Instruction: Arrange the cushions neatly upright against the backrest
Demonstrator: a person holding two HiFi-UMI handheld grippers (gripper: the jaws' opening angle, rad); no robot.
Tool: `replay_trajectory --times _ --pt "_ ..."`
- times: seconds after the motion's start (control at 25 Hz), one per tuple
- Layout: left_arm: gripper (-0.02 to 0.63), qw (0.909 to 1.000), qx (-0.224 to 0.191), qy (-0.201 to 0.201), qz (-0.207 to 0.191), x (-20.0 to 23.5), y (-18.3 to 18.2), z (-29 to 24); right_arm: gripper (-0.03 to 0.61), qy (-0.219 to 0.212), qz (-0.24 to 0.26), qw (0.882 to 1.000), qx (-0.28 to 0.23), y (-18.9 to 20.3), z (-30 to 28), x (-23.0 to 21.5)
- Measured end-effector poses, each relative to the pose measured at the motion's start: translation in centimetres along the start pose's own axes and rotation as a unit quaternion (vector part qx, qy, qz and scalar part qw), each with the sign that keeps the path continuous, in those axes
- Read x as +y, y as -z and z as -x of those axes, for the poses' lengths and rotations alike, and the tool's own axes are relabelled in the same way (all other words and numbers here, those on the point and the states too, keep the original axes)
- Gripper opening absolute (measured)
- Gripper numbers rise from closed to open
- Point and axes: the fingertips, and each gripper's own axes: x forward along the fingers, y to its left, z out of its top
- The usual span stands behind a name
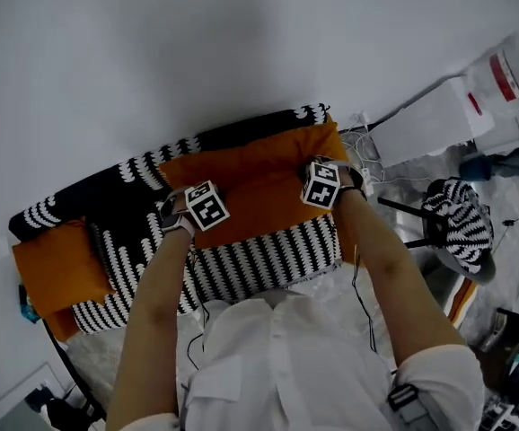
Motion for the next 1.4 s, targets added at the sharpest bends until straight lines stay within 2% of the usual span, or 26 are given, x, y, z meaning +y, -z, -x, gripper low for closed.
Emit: replay_trajectory --times 0.12,0.32,0.48,0.72,0.88,1.0,1.04,1.08,1.12,1.24,1.4 --pt "0.023 0.9997 -0.003 -0.021 0.007 1.7 -1.3 -2.0 0.015 0.011 0.006 1.000 0.006 1.6 -1.6 -2.1" --pt "0.025 0.9987 0.002 -0.039 0.033 4.3 -0.5 -4.9 0.015 0.022 0.018 0.999 0.015 2.0 -5.5 -3.3" --pt "0.025 0.9984 0.010 -0.023 0.051 2.8 0.2 -7.6 0.017 0.012 0.025 0.999 0.039 3.6 -8.0 -1.9" --pt "0.025 0.9981 0.002 -0.031 0.053 2.4 -0.7 -9.8 0.017 0.027 0.023 0.997 0.065 5.2 -9.1 -2.9" --pt "0.028 0.9975 0.006 -0.043 0.056 2.5 -0.6 -10.6 0.026 0.013 0.010 0.997 0.075 6.0 -9.6 -2.2" --pt "0.057 0.9960 -0.017 -0.042 0.077 2.8 -0.9 -10.3 0.056 0.006 0.005 0.997 0.080 6.4 -9.6 -1.2" --pt "0.086 0.9952 -0.029 -0.037 0.086 2.8 -1.1 -10.0 0.070 0.008 -0.002 0.997 0.077 6.3 -9.5 -1.0" --pt "0.130 0.9944 -0.037 -0.032 0.094 2.8 -1.2 -9.6 0.033 0.012 -0.012 0.997 0.070 5.9 -9.4 -1.1" --pt "0.149 0.9939 -0.041 -0.031 0.097 3.0 -1.3 -9.2 0.029 0.016 -0.024 0.998 0.061 5.5 -9.3 -1.4" --pt "0.144 0.9903 -0.060 -0.046 0.117 3.9 -2.1 -8.0 0.039 0.024 -0.061 0.997 0.030 4.0 -8.1 -2.9" --pt "0.123 0.9740 -0.126 -0.061 0.178 3.6 -3.4 -5.6 0.049 0.039 -0.143 0.989 -0.031 2.2 -5.5 -3.7"
